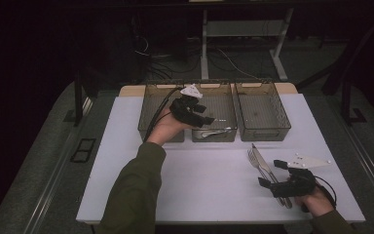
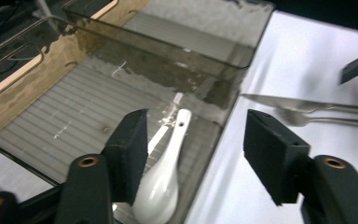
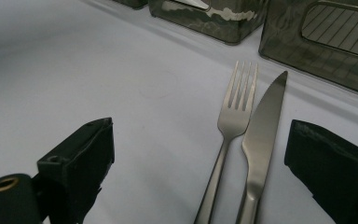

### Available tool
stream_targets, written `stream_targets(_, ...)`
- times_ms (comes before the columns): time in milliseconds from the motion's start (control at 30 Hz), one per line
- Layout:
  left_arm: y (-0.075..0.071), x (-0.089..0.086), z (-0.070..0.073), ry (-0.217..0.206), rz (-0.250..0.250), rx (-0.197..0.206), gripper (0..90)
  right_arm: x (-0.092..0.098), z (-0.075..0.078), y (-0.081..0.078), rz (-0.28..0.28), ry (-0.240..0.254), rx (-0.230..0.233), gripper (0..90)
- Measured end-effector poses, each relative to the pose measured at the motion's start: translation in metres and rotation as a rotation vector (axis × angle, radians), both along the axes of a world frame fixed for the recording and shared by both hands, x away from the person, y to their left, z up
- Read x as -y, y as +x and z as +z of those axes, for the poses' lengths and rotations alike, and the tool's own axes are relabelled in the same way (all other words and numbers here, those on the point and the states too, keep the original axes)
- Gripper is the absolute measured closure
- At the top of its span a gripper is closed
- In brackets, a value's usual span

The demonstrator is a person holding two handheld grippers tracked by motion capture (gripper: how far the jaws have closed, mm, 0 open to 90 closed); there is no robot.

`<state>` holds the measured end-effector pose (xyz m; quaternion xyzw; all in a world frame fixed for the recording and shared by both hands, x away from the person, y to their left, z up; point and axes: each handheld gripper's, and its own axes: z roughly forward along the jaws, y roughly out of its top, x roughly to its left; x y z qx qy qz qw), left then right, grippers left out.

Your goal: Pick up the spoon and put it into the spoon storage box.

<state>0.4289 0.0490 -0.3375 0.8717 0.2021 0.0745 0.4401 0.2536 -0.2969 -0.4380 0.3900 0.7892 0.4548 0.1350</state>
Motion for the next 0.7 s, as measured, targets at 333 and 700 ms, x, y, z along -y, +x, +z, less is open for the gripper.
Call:
stream_targets(333, -0.028, -0.018, -0.003, -0.037, 0.008, -0.011, 29.5, 0.0, 0.0, 0.0, -0.002, -0.004, -0.003, 8.3)
stream_targets(700, -0.067, -0.036, -0.015, -0.048, 0.001, 0.006, 25.9, 0.0, 0.0, 0.0, -0.005, -0.006, -0.002, 8.3)
